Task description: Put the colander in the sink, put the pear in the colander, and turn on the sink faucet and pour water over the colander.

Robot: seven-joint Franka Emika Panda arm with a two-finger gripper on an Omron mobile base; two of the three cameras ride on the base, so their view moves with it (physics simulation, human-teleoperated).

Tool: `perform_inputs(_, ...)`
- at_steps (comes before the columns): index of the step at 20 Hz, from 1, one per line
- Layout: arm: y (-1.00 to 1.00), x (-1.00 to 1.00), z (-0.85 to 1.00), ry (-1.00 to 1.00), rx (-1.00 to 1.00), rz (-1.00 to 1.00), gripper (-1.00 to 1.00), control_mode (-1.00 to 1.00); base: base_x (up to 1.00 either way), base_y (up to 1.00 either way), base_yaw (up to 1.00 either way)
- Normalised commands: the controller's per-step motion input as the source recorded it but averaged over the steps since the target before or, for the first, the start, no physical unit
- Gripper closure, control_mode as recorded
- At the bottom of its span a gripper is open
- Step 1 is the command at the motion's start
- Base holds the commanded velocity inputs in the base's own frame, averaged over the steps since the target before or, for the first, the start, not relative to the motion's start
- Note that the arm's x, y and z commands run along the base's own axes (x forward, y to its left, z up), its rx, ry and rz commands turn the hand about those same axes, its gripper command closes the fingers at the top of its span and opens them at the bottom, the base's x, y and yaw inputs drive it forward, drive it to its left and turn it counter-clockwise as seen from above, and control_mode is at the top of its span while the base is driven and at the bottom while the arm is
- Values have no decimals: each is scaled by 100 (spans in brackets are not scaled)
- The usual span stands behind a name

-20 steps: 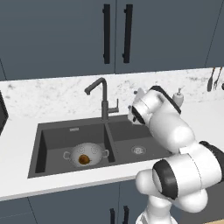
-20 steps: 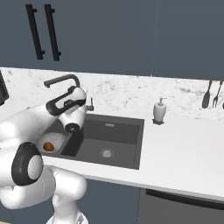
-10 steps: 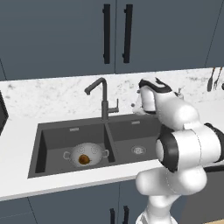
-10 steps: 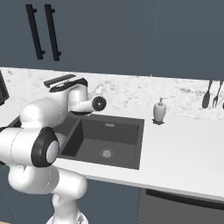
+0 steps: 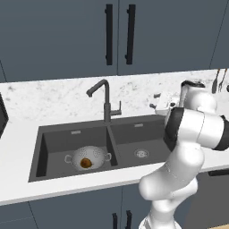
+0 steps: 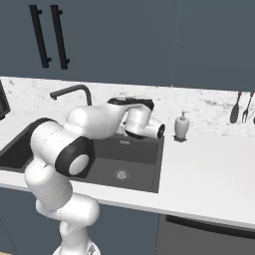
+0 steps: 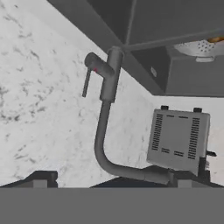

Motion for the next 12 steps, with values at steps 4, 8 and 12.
perform_inputs(4, 0, 0, -64, 1, 49, 11, -100, -100, 0, 0, 0)
perform_inputs(8, 20, 8, -37, 0, 23, 6, -100, -100, 0, 0, 0)
perform_inputs(12, 41, 12, -15, 0, -2, 0, -100, -100, 0, 0, 0)
